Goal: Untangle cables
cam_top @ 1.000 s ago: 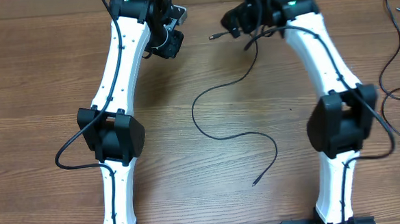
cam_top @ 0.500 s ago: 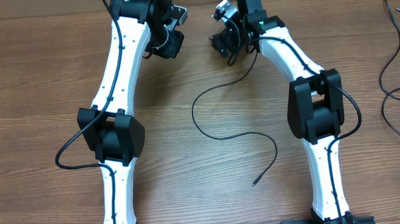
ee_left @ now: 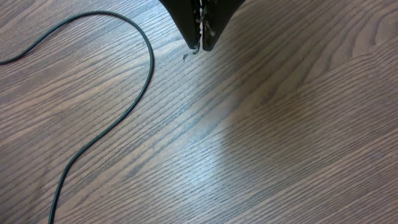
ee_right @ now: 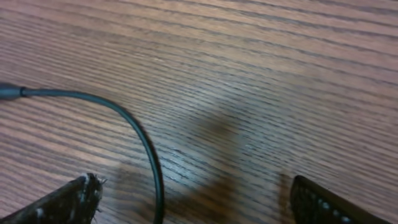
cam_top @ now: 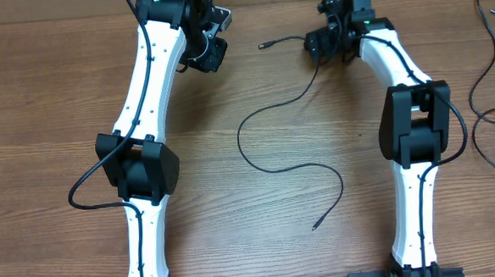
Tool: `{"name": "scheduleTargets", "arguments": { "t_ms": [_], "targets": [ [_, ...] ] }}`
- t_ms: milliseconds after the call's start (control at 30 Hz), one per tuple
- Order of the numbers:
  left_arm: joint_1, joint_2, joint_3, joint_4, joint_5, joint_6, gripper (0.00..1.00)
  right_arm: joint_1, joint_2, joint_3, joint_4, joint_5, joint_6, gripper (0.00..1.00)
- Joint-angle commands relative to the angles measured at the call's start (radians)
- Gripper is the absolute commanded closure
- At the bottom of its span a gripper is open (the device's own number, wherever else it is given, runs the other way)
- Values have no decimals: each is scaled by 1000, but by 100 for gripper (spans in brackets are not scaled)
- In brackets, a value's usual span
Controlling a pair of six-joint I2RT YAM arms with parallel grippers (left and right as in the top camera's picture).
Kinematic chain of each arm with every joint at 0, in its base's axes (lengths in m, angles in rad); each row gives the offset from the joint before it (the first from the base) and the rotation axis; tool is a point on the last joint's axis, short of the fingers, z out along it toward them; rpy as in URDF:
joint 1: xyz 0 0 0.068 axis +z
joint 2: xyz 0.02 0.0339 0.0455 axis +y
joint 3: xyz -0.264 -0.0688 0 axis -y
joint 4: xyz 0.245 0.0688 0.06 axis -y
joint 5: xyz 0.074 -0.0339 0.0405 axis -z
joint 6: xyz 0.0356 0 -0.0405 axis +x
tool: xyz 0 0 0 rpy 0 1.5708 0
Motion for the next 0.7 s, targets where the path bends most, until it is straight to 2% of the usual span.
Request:
{"name": "scheduleTargets", "arguments": {
  "t_ms": [0, 100, 133, 167, 200, 400, 667],
  "targets": [
    [4, -23, 21, 0, -9, -13, 96, 39, 38, -3, -5, -47, 30, 5],
    [4, -23, 21, 0, -9, -13, 96, 60, 60, -3, -21, -47, 31, 7],
    [4, -23, 21, 0, -9, -13, 96, 65, 64, -3, -30, -47, 31, 11],
    [4, -23, 21, -1, -9, -8, 96, 74, 78, -4, -51, -47, 31, 44],
    [4, -23, 21, -3, -17, -5, 96, 78, 85, -11, -66, -47, 45, 96],
    [4, -23, 21, -27, -63, -5, 96, 77, 81, -25, -209, -65, 50, 96],
    [4, -23, 21, -26, -62, -5, 96, 77, -27, 14, -664, -40, 230, 96]
  ]
}}
